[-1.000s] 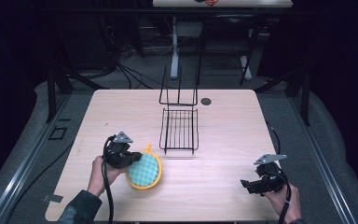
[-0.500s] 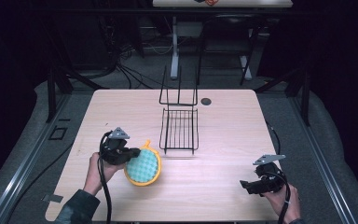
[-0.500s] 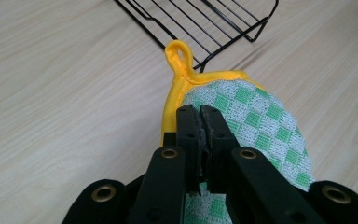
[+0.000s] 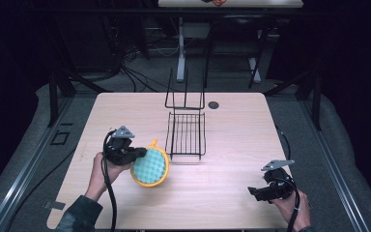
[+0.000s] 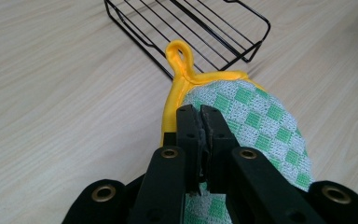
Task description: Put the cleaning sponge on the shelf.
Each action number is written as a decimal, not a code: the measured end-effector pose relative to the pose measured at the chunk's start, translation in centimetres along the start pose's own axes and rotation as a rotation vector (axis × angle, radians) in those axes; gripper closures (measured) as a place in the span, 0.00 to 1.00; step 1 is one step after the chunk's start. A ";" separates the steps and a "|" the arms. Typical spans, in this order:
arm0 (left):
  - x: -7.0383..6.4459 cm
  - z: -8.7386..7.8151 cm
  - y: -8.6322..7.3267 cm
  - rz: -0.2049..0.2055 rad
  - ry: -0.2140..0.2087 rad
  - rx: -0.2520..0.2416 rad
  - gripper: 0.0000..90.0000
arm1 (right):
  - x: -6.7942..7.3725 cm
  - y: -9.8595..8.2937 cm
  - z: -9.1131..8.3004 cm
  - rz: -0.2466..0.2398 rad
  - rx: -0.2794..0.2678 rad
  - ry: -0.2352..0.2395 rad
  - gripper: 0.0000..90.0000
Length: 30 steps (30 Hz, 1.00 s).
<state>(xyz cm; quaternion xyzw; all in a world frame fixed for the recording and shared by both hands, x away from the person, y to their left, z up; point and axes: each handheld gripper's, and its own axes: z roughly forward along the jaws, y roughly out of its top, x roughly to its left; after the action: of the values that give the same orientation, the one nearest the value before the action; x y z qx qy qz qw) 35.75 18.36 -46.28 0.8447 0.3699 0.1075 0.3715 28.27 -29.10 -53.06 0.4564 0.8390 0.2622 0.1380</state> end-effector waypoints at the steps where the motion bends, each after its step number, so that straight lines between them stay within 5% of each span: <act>1: 0.0 0.0 0.1 -0.004 0.003 -0.007 0.97 | 0.0 0.0 0.0 -0.002 0.001 -0.002 0.17; 30: 0.2 1.3 3.4 0.008 -0.020 -0.040 0.97 | 0.0 0.0 -0.3 -0.004 -0.008 -0.004 0.17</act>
<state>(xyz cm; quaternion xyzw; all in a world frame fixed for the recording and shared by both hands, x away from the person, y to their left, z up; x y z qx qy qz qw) 38.34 16.30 -44.79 0.8397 0.3606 0.1078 0.3916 28.17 -29.18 -52.85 0.4545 0.8386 0.2646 0.1420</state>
